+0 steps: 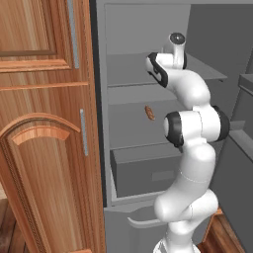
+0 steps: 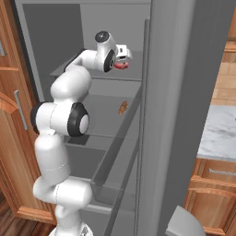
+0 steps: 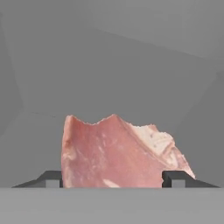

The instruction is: Take the steak from the fridge and place it on the digital scale on the counter by the fridge. Wait a few seconds for a reading, then move it to the plate on the dining counter.

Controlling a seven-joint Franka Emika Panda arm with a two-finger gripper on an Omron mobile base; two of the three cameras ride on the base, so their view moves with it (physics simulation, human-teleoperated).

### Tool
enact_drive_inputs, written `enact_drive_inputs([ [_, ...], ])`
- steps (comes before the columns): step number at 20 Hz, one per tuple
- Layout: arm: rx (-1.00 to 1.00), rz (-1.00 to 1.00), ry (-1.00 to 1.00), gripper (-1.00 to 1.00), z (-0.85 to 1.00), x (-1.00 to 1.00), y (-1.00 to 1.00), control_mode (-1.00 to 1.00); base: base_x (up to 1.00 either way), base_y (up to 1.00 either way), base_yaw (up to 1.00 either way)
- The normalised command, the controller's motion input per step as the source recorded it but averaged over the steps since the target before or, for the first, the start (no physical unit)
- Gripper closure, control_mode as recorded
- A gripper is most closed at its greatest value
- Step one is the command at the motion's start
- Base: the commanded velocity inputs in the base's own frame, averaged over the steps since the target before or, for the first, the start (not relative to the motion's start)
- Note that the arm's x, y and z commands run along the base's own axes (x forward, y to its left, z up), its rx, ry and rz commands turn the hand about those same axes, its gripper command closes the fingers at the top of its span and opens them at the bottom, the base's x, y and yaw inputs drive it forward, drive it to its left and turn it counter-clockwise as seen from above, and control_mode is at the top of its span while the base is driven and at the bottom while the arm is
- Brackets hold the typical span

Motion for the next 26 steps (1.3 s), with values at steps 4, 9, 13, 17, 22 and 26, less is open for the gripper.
enact_drive_inputs([
  [4,-0.03,0.0,0.09,1.0,-0.47,0.0,0.0,-1.0,0.0,0.0,0.0],
  [9,-0.01,0.0,0.07,1.0,-0.41,-0.01,0.0,-1.0,0.0,0.0,0.0],
  [13,0.0,0.0,0.01,1.0,-0.15,-0.22,0.0,-1.0,0.0,0.0,0.0],
  [17,0.0,0.0,-0.02,1.0,0.0,-0.51,0.1,-1.0,0.0,0.0,0.0],
  [22,0.0,0.0,-0.06,1.0,0.0,-0.84,0.23,-1.0,0.0,0.0,0.0],
  [26,0.01,0.0,-0.02,1.0,0.0,-1.0,0.4,-1.0,0.0,0.0,0.0],
])
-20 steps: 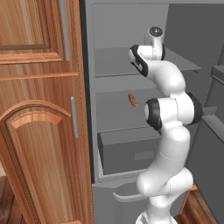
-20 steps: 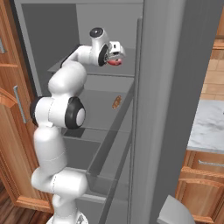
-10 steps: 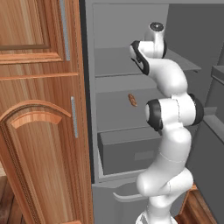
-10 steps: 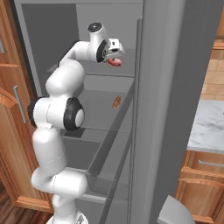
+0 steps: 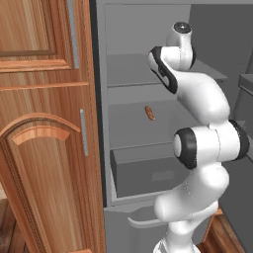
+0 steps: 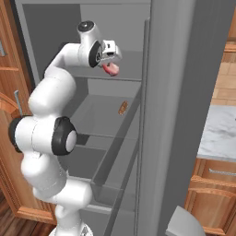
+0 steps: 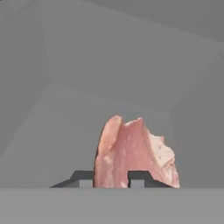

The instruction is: Take the steak from the fridge and place it on the digital scale on the counter by the fridge. Wait a few seconds for a reading, then move it to the plate on the dining counter.

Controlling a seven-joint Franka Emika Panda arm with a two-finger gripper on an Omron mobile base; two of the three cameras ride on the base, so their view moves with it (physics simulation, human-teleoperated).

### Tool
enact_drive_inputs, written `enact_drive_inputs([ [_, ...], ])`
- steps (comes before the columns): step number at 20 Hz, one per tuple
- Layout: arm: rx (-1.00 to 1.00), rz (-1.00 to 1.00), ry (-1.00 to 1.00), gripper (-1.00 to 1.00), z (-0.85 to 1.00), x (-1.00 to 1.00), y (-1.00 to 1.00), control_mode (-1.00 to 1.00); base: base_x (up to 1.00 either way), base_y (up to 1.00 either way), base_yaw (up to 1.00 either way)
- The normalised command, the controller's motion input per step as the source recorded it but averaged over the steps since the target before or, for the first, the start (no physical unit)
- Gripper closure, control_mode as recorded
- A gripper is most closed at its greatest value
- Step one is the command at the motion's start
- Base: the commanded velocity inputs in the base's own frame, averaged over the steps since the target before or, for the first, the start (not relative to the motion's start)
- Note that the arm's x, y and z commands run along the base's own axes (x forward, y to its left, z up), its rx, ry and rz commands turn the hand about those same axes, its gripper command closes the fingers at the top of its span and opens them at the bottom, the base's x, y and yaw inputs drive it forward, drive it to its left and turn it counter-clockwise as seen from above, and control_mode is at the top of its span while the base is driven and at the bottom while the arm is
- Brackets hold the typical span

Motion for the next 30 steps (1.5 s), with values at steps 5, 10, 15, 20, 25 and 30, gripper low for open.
enact_drive_inputs([
  [5,0.05,0.0,0.0,1.0,0.0,-1.0,0.51,-1.0,0.0,0.0,0.0],
  [10,0.08,0.0,0.0,1.0,0.0,-1.0,0.52,-1.0,0.0,0.0,0.0],
  [15,0.07,0.0,0.02,1.0,0.0,-1.0,0.39,-1.0,0.0,0.0,0.0],
  [20,0.02,0.0,0.02,1.0,-0.17,-1.0,0.08,-1.0,0.0,0.0,0.0],
  [25,0.0,0.0,0.06,1.0,-0.39,-1.0,0.0,-1.0,0.0,0.0,0.0],
  [30,0.0,0.0,0.13,1.0,-0.5,-0.68,0.0,-1.0,0.0,0.0,0.0],
])
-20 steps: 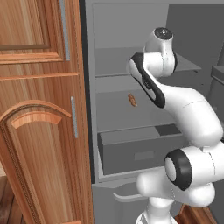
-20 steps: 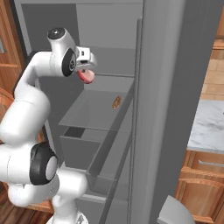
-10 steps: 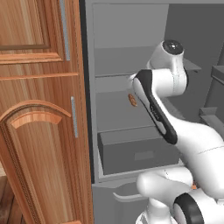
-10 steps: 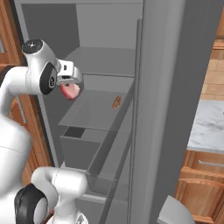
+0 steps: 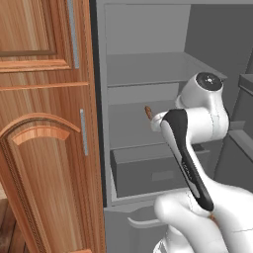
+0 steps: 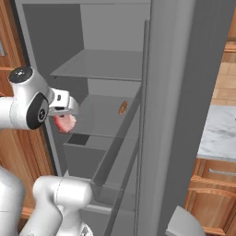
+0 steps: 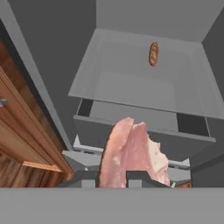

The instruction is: Take the steak from the fridge and place it on the digital scale on the counter by the fridge. Wait a few seconds for a reading, then move it to the plate on the dining counter.

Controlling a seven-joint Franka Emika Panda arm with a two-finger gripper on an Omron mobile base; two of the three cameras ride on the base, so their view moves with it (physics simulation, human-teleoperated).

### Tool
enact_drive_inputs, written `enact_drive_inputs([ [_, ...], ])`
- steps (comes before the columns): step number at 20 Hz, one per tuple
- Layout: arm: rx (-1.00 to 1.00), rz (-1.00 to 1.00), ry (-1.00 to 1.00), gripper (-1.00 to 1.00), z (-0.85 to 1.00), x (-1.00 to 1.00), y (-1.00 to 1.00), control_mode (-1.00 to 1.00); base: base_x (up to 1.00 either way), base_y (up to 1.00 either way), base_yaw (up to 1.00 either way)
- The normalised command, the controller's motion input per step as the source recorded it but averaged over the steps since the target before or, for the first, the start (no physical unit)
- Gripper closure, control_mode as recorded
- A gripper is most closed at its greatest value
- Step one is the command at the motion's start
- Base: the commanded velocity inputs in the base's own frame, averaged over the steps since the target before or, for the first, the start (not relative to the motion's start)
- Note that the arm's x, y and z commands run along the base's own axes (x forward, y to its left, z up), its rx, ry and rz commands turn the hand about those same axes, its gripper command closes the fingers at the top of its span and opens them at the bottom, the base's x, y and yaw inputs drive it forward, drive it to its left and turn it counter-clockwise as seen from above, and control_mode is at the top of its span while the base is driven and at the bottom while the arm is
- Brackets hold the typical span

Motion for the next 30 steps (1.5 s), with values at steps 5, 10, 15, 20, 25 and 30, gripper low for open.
enact_drive_inputs([
  [5,0.0,0.0,0.18,1.0,-0.52,-0.09,0.0,-1.0,0.0,0.0,0.0],
  [10,0.03,0.0,0.21,1.0,-0.51,-0.01,0.0,-1.0,0.0,0.0,0.0],
  [15,0.0,0.0,0.0,1.0,0.0,0.0,0.0,1.0,-0.83,0.05,0.0],
  [20,0.0,0.0,0.0,1.0,0.0,0.0,0.0,1.0,-1.0,0.23,-0.02],
  [25,0.0,0.0,0.0,1.0,0.0,0.0,0.0,1.0,-1.0,0.15,-0.04],
  [30,0.0,0.0,0.0,1.0,0.0,0.0,0.0,1.0,-1.0,0.04,-0.05],
])
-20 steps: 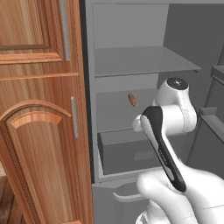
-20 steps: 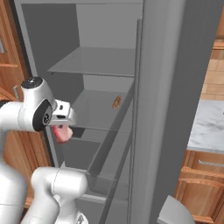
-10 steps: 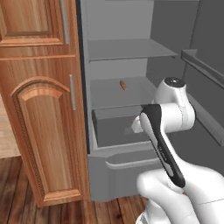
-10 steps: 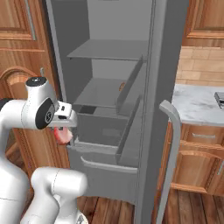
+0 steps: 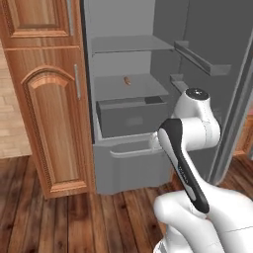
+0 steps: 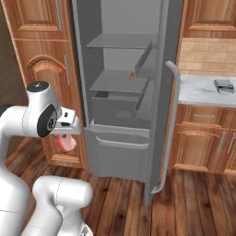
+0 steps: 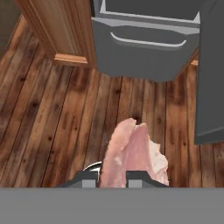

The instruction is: Take the steak from the fridge and place it on the digital scale on the counter by the fridge. Wait a few seconds for a reading, then move it to the plate on the dining counter.

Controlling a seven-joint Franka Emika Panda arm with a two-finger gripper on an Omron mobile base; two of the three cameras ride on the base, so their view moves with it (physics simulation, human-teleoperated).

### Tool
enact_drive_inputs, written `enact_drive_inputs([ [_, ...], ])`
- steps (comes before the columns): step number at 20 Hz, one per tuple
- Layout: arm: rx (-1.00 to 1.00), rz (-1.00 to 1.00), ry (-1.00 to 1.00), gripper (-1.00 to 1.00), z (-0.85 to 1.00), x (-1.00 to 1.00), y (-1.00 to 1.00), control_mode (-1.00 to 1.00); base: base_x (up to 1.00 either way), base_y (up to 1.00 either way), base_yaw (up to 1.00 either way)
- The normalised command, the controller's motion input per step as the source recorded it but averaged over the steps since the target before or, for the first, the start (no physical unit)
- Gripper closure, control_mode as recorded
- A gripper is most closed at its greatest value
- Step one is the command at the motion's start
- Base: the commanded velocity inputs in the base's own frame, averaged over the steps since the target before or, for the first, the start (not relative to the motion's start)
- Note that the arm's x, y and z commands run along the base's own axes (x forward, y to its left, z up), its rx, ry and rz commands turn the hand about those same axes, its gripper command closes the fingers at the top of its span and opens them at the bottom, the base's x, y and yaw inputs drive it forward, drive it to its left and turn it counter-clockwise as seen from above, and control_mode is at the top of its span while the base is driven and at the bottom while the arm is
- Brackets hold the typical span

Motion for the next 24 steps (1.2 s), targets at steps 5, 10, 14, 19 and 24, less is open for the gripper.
enact_drive_inputs([
  [5,0.0,0.0,0.0,1.0,0.0,0.0,0.0,1.0,-0.82,-0.38,-0.06],
  [10,0.0,0.0,0.0,1.0,0.0,0.0,0.0,1.0,-0.19,-1.0,0.0],
  [14,0.0,0.0,0.0,1.0,0.0,0.0,0.0,1.0,-0.03,-1.0,-0.01],
  [19,0.0,0.0,0.0,1.0,0.0,0.0,0.0,1.0,-0.02,-1.0,-0.01],
  [24,0.0,0.0,0.0,1.0,0.0,0.0,0.0,1.0,0.0,-1.0,-0.01],
])
